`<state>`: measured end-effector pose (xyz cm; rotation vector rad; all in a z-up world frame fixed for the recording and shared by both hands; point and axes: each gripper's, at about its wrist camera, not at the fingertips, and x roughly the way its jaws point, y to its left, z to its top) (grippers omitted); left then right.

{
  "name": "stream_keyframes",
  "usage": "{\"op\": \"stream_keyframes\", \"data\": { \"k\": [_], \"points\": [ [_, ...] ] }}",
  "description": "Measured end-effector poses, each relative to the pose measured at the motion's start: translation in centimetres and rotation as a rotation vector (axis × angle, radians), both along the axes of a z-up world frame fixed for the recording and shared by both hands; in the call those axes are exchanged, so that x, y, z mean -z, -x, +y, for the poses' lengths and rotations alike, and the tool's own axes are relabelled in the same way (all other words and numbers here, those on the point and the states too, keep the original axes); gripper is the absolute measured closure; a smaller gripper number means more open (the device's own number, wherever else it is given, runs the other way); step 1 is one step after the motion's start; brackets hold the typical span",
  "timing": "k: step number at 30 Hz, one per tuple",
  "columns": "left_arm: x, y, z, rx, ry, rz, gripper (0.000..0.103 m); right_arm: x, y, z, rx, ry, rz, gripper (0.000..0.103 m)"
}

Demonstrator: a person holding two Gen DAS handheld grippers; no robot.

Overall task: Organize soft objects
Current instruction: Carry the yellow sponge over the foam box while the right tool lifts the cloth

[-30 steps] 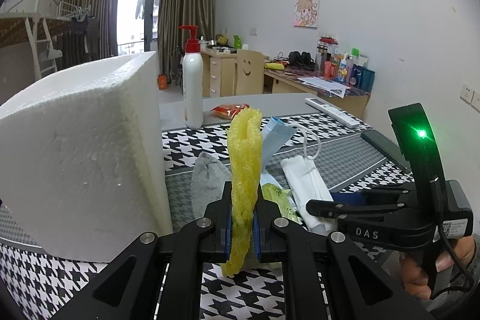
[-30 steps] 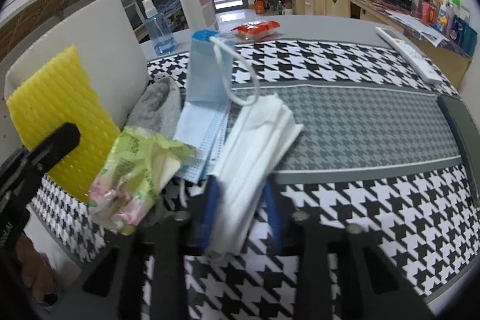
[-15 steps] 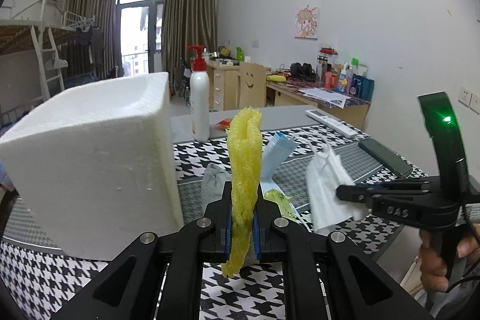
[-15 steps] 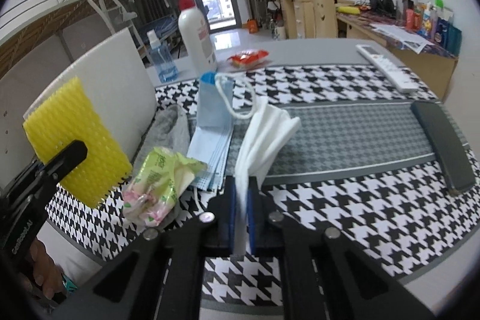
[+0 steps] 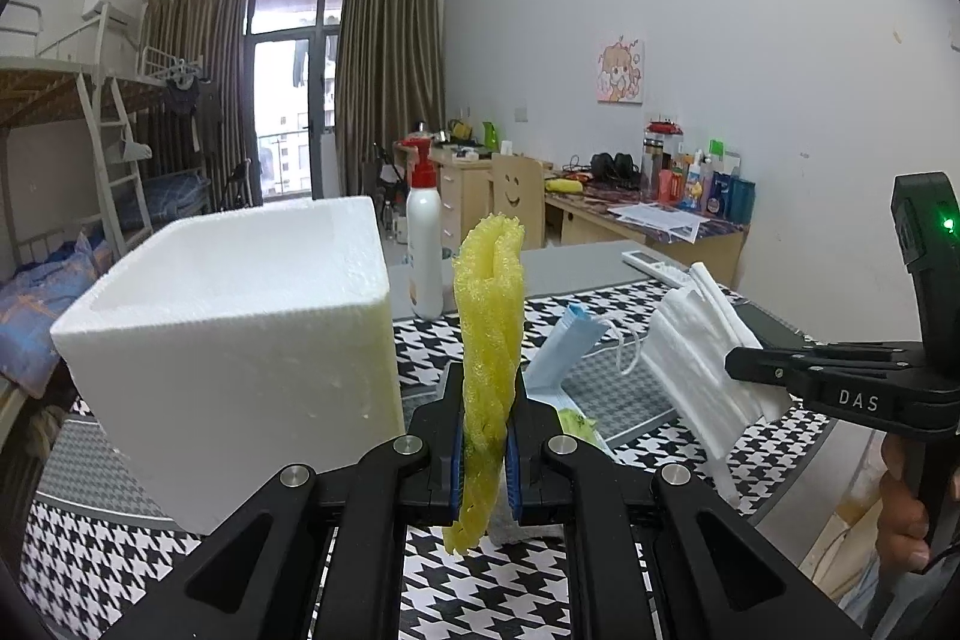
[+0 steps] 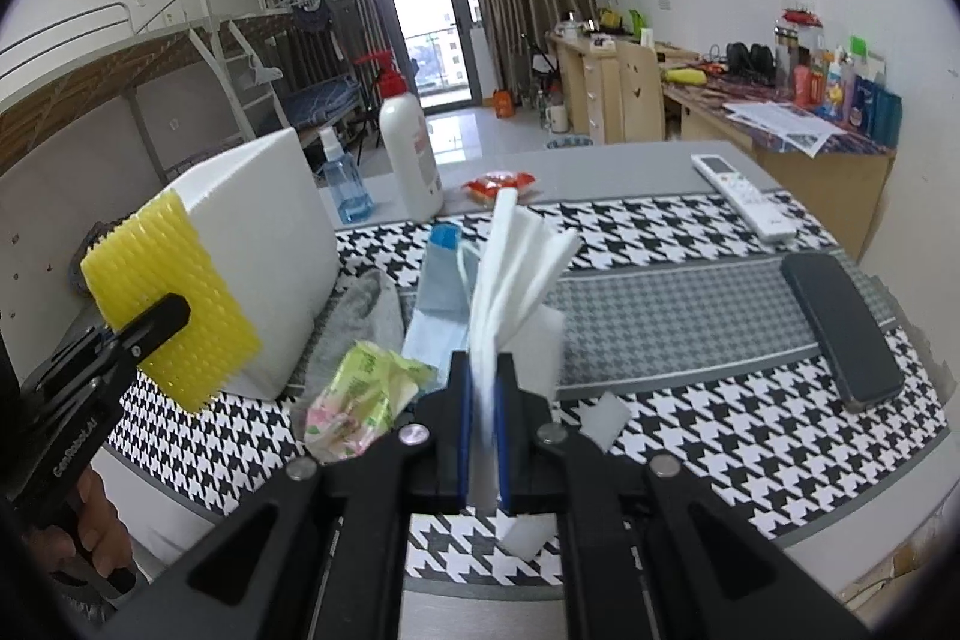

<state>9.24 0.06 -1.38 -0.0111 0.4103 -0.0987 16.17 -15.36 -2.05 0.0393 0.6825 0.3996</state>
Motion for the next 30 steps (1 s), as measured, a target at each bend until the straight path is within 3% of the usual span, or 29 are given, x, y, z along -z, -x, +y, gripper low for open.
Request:
{"op": "stream_keyframes", "data": {
  "k": [30],
  "points": [
    [-4.8, 0.2, 0.7, -0.013, -0.018, -0.077, 0.092, -4.9, 0.2, 1.7, -0.063, -0.038, -0.126, 0.094]
  ]
}}
